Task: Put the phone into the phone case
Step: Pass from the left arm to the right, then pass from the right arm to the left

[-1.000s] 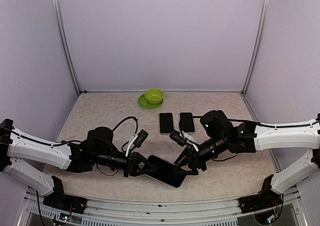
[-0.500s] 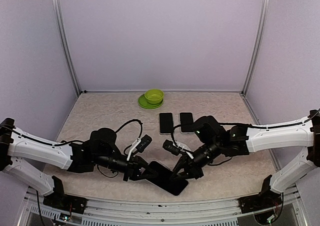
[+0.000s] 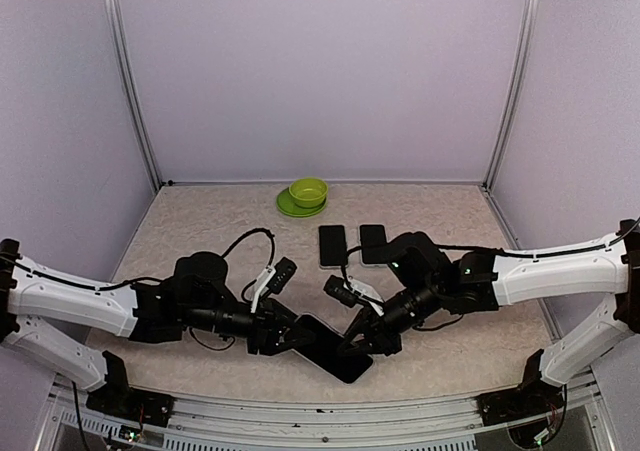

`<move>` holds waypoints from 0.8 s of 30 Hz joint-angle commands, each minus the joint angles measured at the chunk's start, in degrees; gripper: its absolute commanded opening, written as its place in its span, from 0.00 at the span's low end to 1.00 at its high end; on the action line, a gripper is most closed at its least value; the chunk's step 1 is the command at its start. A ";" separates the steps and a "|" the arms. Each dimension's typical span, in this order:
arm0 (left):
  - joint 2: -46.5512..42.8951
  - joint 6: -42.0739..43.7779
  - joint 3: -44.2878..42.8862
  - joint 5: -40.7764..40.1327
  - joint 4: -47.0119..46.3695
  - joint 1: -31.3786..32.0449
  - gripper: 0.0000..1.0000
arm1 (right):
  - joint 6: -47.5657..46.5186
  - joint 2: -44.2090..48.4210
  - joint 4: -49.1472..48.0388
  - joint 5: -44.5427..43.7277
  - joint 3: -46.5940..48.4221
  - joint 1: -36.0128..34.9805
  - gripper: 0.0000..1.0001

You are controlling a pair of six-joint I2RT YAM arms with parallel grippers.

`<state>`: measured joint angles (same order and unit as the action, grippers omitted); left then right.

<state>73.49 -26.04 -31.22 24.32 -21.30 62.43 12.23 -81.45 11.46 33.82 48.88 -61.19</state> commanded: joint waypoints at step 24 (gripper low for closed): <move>-9.87 -14.84 11.45 -13.91 -23.06 -3.99 0.76 | 18.28 13.97 -18.96 -13.26 -8.26 5.82 0.00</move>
<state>61.84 -38.63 -20.14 10.24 -38.65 58.78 25.43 -70.11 3.51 20.18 41.58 -55.81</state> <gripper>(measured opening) 0.755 0.087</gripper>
